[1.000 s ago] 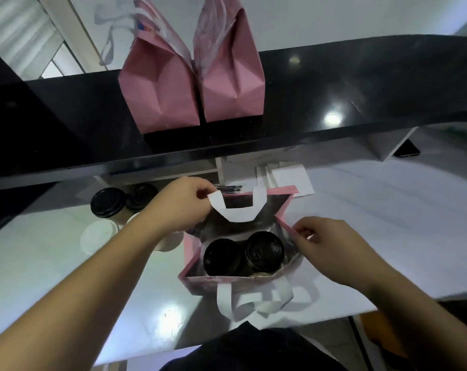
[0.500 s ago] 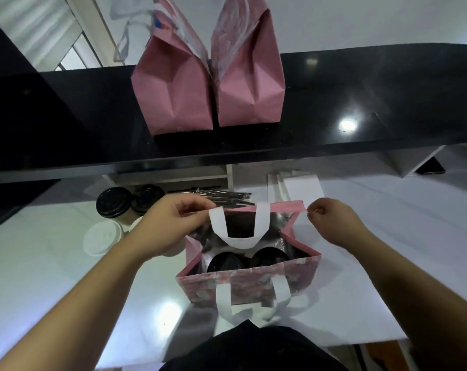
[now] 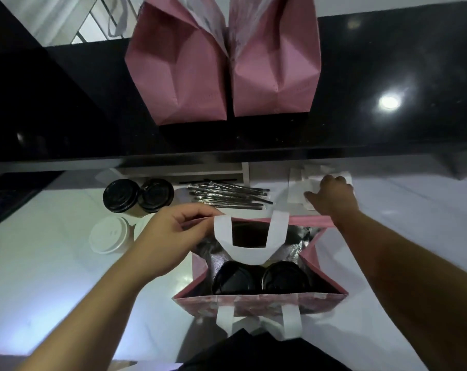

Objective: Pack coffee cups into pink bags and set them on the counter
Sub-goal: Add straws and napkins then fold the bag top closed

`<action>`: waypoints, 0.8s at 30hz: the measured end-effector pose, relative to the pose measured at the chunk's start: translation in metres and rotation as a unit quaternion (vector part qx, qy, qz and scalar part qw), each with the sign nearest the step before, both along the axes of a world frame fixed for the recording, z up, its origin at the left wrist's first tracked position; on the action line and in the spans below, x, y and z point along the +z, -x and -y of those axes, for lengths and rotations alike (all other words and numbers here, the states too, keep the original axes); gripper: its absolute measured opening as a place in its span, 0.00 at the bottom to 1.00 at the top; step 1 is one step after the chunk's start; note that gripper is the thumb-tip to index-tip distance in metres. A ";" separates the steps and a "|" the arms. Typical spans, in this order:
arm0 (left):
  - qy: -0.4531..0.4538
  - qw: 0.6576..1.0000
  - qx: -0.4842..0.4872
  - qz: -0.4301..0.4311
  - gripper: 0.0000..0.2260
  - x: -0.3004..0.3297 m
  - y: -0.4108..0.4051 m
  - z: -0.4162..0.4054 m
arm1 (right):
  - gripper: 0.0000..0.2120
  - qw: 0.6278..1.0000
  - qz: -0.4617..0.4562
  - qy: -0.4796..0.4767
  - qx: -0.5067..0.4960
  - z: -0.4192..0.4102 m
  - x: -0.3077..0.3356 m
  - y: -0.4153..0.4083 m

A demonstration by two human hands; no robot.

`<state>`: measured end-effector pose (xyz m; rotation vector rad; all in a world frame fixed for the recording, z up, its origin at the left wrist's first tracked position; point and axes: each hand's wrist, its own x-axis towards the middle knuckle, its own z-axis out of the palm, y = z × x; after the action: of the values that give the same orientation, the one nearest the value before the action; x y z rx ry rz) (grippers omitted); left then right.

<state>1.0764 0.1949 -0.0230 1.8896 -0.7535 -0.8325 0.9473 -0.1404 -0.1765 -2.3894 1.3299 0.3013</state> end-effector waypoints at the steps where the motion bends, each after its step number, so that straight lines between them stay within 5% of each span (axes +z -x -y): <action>1: 0.001 1.000 0.004 -0.007 0.08 0.000 0.000 0.000 | 0.31 1.000 -0.006 0.004 0.003 0.000 -0.002 -0.001; 6: -0.013 1.000 0.020 -0.014 0.07 -0.001 0.000 0.000 | 0.11 0.999 0.017 0.029 0.005 0.003 -0.003 0.001; 12: -0.005 1.000 0.017 -0.024 0.12 -0.001 0.002 -0.001 | 0.13 0.991 0.076 -0.017 -0.106 0.016 -0.002 0.012; 18: 0.013 0.999 0.024 -0.036 0.13 -0.002 0.002 -0.001 | 0.09 0.948 0.223 0.058 -0.218 0.024 -0.006 0.034; 24: 0.014 0.998 0.023 -0.057 0.11 -0.002 0.003 0.001 | 0.05 0.980 0.178 0.044 -0.076 0.011 -0.020 0.025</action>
<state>1.0733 0.1942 -0.0247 1.8116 -0.6456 -0.8884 0.9226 -0.1511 -0.1960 -2.2572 1.3643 -0.2230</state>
